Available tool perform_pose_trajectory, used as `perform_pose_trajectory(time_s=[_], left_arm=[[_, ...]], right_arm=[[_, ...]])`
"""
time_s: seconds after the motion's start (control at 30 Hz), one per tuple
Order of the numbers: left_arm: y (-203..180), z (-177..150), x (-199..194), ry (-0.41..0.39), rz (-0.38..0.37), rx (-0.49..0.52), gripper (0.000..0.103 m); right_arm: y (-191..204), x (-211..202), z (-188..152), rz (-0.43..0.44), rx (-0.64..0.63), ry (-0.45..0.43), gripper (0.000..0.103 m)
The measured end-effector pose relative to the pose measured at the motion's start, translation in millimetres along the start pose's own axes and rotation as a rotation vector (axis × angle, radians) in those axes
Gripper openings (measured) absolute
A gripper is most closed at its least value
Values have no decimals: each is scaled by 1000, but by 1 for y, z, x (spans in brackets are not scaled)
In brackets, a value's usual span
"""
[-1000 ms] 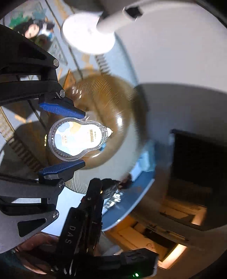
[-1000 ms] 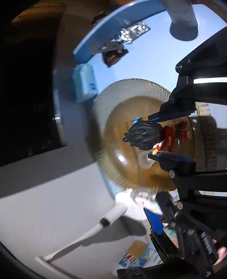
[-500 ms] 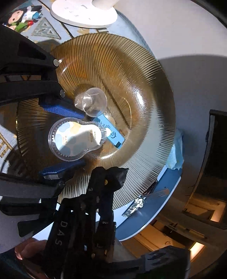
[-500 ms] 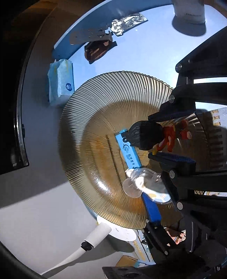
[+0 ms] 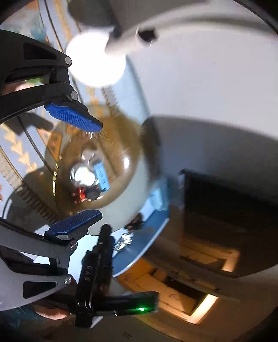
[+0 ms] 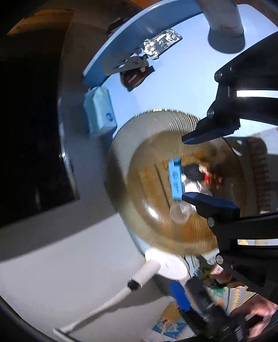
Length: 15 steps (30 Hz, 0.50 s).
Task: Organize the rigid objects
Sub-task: 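Carry case and figurine into the amber bowl and open both grippers, then grasp the pink eraser with the left gripper while the right grasps the pink printed box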
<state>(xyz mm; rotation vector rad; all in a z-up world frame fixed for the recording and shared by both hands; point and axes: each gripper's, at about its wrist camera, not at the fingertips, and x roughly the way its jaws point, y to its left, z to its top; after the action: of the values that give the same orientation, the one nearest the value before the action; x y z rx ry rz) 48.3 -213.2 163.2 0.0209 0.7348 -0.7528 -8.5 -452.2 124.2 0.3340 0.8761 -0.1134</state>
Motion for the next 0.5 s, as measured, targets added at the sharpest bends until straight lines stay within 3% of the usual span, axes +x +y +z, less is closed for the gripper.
perform_pose_trajectory(time_s=[0.3, 0.5], left_arm=[[37, -17, -142, -198, 157, -33, 74], [68, -45, -201, -247, 244, -100, 74]], right_arm=[[84, -50, -15, 136, -152, -76, 47], [152, -77, -34, 219, -278, -119, 58]])
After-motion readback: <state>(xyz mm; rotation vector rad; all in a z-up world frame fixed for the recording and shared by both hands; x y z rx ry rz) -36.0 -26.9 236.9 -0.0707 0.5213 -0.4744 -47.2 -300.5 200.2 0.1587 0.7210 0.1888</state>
